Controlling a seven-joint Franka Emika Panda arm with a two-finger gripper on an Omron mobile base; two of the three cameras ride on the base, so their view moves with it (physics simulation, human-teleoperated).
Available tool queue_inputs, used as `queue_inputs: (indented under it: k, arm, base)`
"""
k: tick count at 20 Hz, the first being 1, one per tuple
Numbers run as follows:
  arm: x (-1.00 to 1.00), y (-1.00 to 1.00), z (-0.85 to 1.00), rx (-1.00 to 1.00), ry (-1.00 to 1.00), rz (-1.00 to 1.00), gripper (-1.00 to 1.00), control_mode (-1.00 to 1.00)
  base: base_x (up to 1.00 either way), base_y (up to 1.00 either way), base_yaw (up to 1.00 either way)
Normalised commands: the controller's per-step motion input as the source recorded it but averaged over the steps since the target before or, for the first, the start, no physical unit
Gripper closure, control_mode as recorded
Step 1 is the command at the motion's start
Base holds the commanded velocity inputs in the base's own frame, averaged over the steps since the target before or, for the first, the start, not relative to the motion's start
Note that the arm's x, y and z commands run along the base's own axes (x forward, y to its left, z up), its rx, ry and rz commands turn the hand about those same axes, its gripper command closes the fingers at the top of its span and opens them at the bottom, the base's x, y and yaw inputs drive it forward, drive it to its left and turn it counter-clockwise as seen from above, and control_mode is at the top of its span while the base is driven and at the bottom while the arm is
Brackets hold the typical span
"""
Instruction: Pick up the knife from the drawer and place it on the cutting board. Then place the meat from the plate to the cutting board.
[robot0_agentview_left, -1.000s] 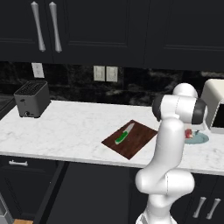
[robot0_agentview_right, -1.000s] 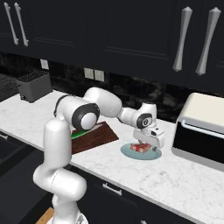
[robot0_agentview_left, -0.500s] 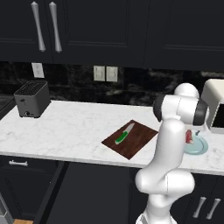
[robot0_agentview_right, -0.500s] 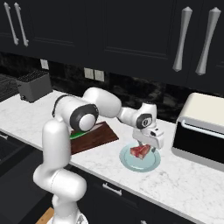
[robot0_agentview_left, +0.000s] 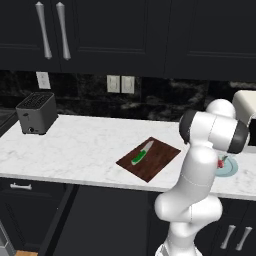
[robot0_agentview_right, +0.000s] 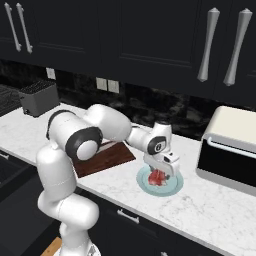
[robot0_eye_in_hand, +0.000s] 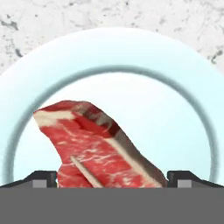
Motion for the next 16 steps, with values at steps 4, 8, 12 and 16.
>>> queue_inputs:
  k: [4, 8, 12, 16]
  arm:
    - [-0.02, 0.42, -0.02, 0.0, 0.0, 0.0, -1.0, -1.0]
    - [0.0, 0.42, -0.2, 0.0, 0.0, 0.0, -1.0, -1.0]
    - [0.0, 0.12, -0.4, 0.0, 0.01, 0.03, -1.0, -1.0]
    - [0.0, 0.0, -0.37, 0.0, 0.01, 0.1, -1.0, -1.0]
  base:
    - [0.0, 0.0, 0.0]
    - [0.0, 0.0, 0.0]
    - [0.0, 0.0, 0.0]
    - [0.0, 0.0, 0.0]
